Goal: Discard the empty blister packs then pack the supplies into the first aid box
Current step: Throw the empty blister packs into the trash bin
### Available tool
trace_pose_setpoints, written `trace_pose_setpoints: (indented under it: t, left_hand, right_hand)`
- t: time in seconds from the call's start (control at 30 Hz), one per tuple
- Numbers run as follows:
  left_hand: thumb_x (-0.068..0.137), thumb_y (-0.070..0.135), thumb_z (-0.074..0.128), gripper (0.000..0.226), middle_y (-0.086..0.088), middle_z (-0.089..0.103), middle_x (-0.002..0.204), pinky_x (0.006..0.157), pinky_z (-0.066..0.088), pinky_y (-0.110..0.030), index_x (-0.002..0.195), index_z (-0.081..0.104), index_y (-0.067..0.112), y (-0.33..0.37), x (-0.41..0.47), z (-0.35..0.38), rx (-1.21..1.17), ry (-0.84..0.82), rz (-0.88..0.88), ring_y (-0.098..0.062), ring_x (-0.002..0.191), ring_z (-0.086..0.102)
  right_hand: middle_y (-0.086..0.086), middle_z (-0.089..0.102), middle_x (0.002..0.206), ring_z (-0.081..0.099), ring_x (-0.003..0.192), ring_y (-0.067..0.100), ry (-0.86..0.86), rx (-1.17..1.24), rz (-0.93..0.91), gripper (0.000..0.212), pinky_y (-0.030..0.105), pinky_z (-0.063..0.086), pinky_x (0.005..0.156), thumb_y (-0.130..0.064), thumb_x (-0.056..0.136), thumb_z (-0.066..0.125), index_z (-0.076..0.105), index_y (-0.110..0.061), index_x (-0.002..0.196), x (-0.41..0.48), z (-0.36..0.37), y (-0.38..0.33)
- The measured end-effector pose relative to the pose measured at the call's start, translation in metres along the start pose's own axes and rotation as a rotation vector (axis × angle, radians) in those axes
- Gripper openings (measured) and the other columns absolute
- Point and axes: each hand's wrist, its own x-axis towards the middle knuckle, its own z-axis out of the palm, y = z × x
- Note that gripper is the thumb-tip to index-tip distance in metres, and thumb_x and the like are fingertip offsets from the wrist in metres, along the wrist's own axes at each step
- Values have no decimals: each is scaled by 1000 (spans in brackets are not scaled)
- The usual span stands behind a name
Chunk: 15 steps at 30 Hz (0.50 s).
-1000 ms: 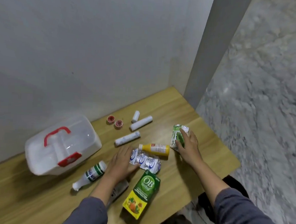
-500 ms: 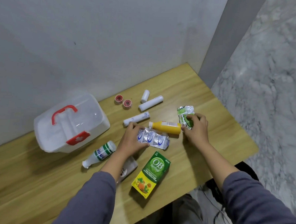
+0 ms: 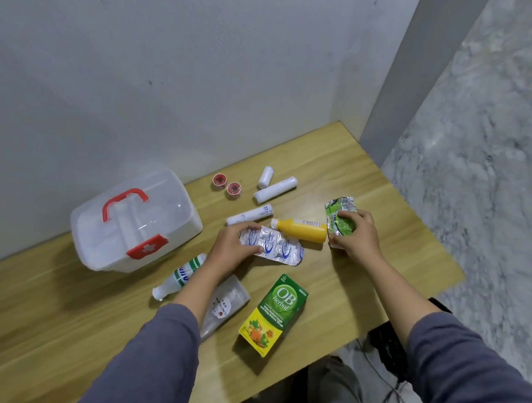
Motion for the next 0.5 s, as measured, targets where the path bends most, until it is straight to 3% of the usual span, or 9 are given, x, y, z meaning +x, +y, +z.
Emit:
trace_pose_setpoints:
  t: [0.1,0.23,0.43,0.5]
  left_hand:
    - [73,1,82,44,-3,69,103,73,48,-12,113,71,13,3,-5,-15,-28,26,14,-18,91,64]
    - [76,3,80,46,0,65,108,78,47,-24,118,69,15,10,-13,-39,-30,70,45,-18,95,62]
    - [75,0,80,46,-3,65,114,82,50,-20,118,68,11,46,-18,-61,-78,164,152,-18,97,62]
    - [74,3,82,45,-7,68,113,90,53,-28,117,69,10,65,-14,-58,-78,188,196,-21,102,63]
  right_hand:
    - [11,40,134,49,115,26,10,-19,-22,59,18,33,82,2,65,73,58,-9,121,-3,-11,-6]
    - [12,39,135,50,114,29,63,-20,-35,58,24,36,85,0,68,73,56,-10,123,-7,-28,-15]
    - [14,39,135,49,117,29,144,25,-61,62,28,37,91,-1,69,73,52,-9,127,-21,-62,-30]
    - [16,41,132,50,116,29,177,47,-67,64,27,37,90,0,68,73,51,-9,128,-28,-79,-30]
